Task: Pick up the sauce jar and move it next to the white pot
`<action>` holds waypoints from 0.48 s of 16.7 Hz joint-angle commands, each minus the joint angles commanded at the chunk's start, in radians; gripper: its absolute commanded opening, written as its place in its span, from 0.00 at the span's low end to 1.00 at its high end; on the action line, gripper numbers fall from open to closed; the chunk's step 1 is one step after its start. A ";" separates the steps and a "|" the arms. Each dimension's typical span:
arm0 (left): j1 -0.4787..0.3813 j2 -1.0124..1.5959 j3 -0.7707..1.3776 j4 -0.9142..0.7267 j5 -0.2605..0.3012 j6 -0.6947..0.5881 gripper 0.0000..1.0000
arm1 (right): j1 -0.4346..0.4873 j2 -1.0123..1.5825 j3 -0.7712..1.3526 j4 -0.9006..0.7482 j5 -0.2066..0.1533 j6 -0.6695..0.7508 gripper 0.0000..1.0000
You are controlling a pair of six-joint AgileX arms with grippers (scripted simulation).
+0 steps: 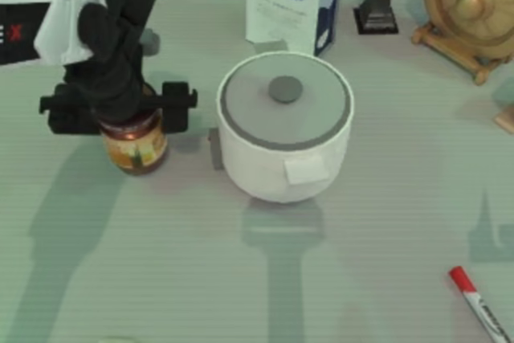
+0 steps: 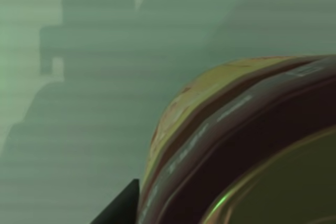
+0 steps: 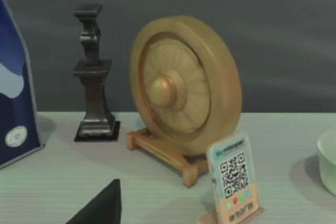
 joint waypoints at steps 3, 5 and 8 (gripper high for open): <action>0.000 0.000 0.000 0.000 0.000 0.000 0.98 | 0.000 0.000 0.000 0.000 0.000 0.000 1.00; 0.000 0.000 0.000 0.000 0.000 0.000 1.00 | 0.000 0.000 0.000 0.000 0.000 0.000 1.00; 0.000 0.000 0.000 0.000 0.000 0.000 1.00 | 0.000 0.000 0.000 0.000 0.000 0.000 1.00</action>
